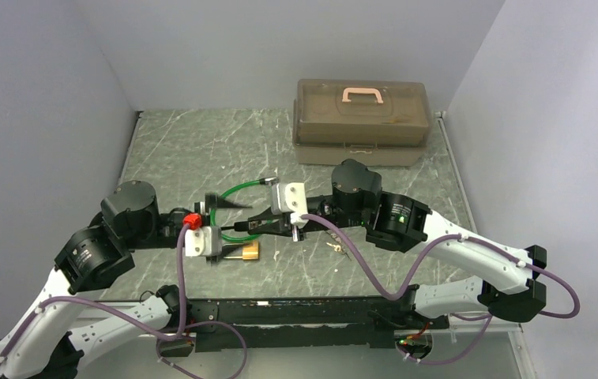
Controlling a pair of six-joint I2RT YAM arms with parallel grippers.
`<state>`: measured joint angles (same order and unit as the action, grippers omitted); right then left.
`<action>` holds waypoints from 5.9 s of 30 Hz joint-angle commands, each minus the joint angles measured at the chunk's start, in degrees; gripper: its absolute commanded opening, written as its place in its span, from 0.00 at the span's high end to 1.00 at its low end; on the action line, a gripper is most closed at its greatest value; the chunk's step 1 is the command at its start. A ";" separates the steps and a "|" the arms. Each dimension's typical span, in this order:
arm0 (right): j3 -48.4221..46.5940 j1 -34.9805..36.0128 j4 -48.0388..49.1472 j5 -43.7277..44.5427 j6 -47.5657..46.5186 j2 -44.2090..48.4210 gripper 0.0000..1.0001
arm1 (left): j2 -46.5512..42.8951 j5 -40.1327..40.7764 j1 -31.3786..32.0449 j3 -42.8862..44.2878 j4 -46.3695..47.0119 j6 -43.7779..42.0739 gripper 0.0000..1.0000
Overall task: Unlock with the key
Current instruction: Unlock the lock.
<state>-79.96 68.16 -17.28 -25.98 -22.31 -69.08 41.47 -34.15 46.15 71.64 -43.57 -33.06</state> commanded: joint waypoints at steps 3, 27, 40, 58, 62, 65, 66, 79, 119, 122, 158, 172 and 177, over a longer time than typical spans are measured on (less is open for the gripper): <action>-1.60 0.31 -0.43 3.93 0.01 1.71 1.00 | -0.50 4.17 -0.02 2.68 -1.19 -2.79 0.01; -0.49 0.09 1.84 7.93 6.64 4.17 1.00 | -2.89 5.55 -5.36 3.93 -2.85 -3.34 1.00; 2.93 -3.65 6.44 3.80 12.94 6.23 1.00 | -4.75 -0.27 -9.62 3.98 -3.97 -1.82 0.89; 4.22 -8.05 25.58 10.34 34.09 0.93 1.00 | -8.76 -0.78 -9.73 4.35 5.70 -16.28 0.17; 4.78 -8.07 29.74 8.46 39.19 -0.32 1.00 | -12.35 1.73 -9.70 -3.13 10.35 -20.53 0.24; 3.96 -8.05 30.06 7.56 41.00 -1.45 1.00 | -12.68 6.35 -9.73 -4.89 13.57 -23.26 0.47; 3.94 -8.05 30.28 7.55 41.48 -1.65 1.00 | -12.33 7.60 -9.75 -4.26 13.96 -24.45 0.59; 5.13 -7.88 34.14 5.71 45.87 -1.33 1.00 | -10.58 12.16 -9.74 -2.28 10.09 -22.40 0.61; -19.74 -5.85 -3.51 4.20 31.99 -10.50 0.00 | -8.39 13.17 -9.76 0.23 4.21 -25.01 1.00; -22.94 -5.87 -8.02 6.39 29.59 -11.67 0.00 | -8.45 12.46 -9.71 0.23 3.36 -25.47 1.00; -33.16 -6.90 -20.79 -4.16 27.69 -20.36 1.00 | -8.86 11.46 -9.77 -0.73 2.62 -28.19 1.00; -25.50 -12.35 -26.85 -11.94 30.41 -15.86 1.00 | -10.75 15.68 -11.70 0.96 2.02 -33.74 1.00; -24.97 -12.81 -23.29 -11.05 32.00 -15.15 1.00 | -10.44 10.90 -12.16 1.43 -0.77 -31.92 0.96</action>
<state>-105.10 55.33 -40.75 -35.16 8.21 -86.76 31.14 -21.28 34.89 70.65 -45.36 -64.79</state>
